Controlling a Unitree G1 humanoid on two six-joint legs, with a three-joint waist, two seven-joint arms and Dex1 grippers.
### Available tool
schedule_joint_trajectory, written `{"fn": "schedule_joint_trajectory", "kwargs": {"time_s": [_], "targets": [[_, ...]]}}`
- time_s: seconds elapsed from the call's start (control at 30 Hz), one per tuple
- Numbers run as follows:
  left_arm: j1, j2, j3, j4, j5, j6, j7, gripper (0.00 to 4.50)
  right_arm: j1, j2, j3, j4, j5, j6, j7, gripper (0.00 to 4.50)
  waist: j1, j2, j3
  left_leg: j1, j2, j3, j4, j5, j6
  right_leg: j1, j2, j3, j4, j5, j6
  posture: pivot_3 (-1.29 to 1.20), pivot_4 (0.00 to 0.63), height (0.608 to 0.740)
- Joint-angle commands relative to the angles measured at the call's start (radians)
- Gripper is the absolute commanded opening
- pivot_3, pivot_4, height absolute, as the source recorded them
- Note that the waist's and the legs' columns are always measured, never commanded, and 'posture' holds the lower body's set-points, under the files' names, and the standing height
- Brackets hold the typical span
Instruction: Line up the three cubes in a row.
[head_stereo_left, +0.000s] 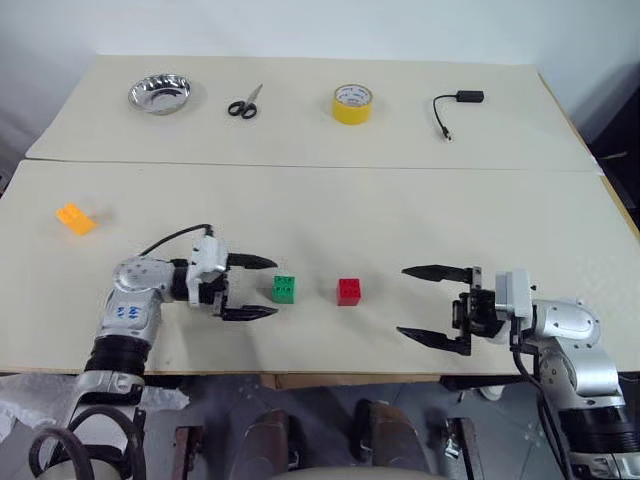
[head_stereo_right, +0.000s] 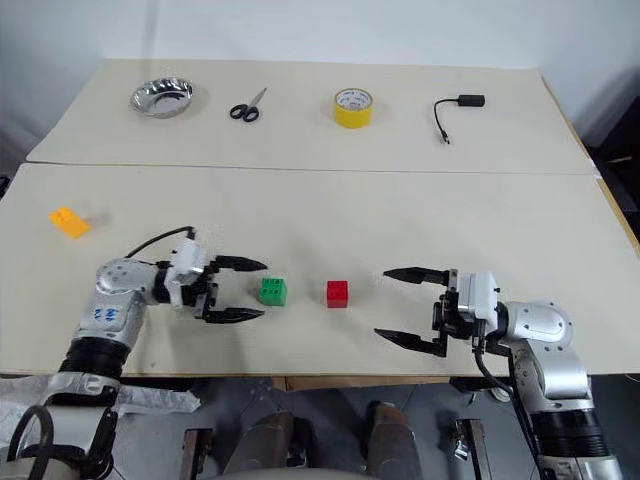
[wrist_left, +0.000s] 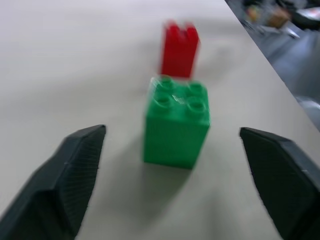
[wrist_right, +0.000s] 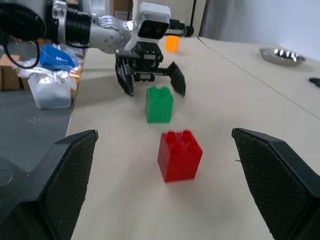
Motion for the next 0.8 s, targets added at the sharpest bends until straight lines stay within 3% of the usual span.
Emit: {"fn": "schedule_joint_trajectory", "kwargs": {"time_s": [0.03, 0.17, 0.27, 0.43, 0.53, 0.63, 0.8], "targets": [[0.149, 0.057, 0.196, -0.157, -0.095, 0.037, 0.116, 4.46, -0.042, 0.018, 0.017, -0.054, 0.051, 0.042, -0.001, 4.5, -0.012, 0.0, 0.0, 0.0, 0.0, 0.0, 0.0, 0.0, 0.0, 0.0, 0.0, 0.0, 0.0, 0.0, 0.0, 0.0, 0.15, 0.74], [0.4, 0.02, 0.456, -0.315, -0.147, 0.066, 0.353, 4.46, -0.1, 0.057, 0.062, -0.095, 0.052, 0.071, -0.022, 4.5, -0.02, 0.0, 0.0, 0.0, 0.0, -0.002, -0.001, 0.0, 0.0, 0.0, -0.002, 0.0, 0.0, 0.0, -0.001, 0.0, 0.15, 0.74], [0.578, -0.039, 0.645, -0.315, -0.182, 0.055, 0.474, 4.46, -0.152, 0.085, 0.084, -0.106, 0.048, 0.089, -0.041, 4.5, -0.019, 0.0, 0.0, 0.0, 0.0, -0.003, -0.001, 0.0, 0.0, 0.001, -0.003, 0.002, -0.001, 0.0, -0.001, 0.0, 0.15, 0.74], [0.76, -0.146, 0.834, -0.291, -0.217, 0.018, 0.621, 4.46, -0.21, 0.095, 0.108, -0.122, 0.048, 0.126, -0.047, 4.5, -0.008, -0.001, 0.0, 0.0, 0.0, -0.006, 0.0, -0.002, 0.0, 0.003, -0.004, 0.002, -0.002, 0.0, -0.001, 0.0, 0.15, 0.74], [0.797, -0.21, 0.895, -0.276, -0.281, 0.018, 0.669, 4.46, -0.226, 0.092, 0.122, -0.12, 0.032, 0.141, -0.058, 4.5, 0.006, -0.002, -0.001, 0.001, -0.001, -0.007, 0.001, -0.003, 0.0, 0.006, -0.005, 0.003, -0.004, 0.0, -0.001, 0.0, 0.15, 0.74], [0.816, -0.281, 0.87, -0.315, -0.291, 0.014, 0.698, 4.46, -0.229, 0.095, 0.131, -0.125, 0.025, 0.146, -0.067, 4.5, 0.01, -0.002, -0.001, 0.001, -0.001, -0.009, 0.001, -0.004, -0.001, 0.007, -0.006, 0.002, -0.005, 0.0, -0.001, 0.0, 0.15, 0.74], [0.713, -0.256, 0.794, -0.386, -0.233, 0.037, 0.842, 4.46, -0.239, 0.088, 0.129, -0.124, 0.034, 0.161, -0.061, 4.5, 0.011, -0.004, -0.002, 0.001, 0.0, -0.01, 0.001, -0.004, -0.001, 0.008, -0.005, 0.001, -0.006, 0.0, -0.001, 0.0, 0.15, 0.74]]}}
